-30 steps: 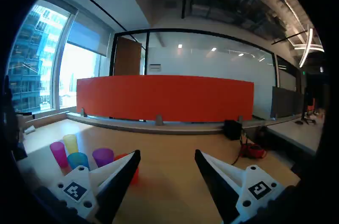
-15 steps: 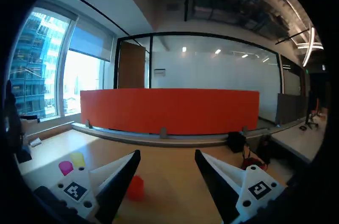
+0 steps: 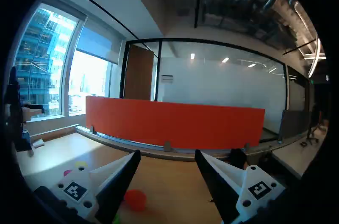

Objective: Pour water

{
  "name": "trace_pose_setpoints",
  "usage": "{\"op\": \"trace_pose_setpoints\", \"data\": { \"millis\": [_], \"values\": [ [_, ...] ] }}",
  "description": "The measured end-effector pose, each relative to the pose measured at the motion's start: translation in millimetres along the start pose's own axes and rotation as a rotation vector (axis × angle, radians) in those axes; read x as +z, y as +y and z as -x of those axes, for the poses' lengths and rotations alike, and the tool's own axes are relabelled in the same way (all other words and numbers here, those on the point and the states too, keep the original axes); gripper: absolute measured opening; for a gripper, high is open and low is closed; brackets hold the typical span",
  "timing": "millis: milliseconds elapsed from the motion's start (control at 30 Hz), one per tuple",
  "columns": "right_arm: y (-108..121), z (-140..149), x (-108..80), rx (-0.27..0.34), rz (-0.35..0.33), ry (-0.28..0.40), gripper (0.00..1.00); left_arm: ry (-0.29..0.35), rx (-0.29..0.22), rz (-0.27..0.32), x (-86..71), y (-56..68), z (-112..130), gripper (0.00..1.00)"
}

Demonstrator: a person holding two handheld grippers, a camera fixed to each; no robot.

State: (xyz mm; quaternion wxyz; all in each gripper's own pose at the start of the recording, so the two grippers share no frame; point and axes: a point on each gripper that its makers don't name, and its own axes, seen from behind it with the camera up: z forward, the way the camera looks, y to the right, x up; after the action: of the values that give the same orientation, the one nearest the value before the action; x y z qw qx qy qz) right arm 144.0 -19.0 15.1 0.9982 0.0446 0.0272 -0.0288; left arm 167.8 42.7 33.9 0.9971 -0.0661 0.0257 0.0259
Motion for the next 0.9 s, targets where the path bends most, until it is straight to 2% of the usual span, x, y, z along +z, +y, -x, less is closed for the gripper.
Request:
{"op": "trace_pose_setpoints", "data": {
  "millis": [267, 500, 600, 900],
  "values": [
    [2.4, -12.6, 4.7, 0.008, -0.009, 0.003, 0.99, 0.001, -0.027, 0.015, 6.8, -0.6, -22.1, 0.96],
    [0.5, -11.5, 7.8, 0.025, -0.042, -0.004, 0.99, -0.012, -0.024, 0.059, 11.7, 5.3, -20.8, 0.96],
    [-2.2, -12.5, 8.6, 0.037, -0.072, -0.002, 0.99, -0.021, -0.02, 0.09, 14.8, 11.4, -18.0, 0.96],
    [-18.3, -13.9, 5.8, 0.044, -0.19, 0.004, 0.99, -0.047, -0.028, 0.222, 21.4, 39.8, -11.2, 0.96]
  ]
}}
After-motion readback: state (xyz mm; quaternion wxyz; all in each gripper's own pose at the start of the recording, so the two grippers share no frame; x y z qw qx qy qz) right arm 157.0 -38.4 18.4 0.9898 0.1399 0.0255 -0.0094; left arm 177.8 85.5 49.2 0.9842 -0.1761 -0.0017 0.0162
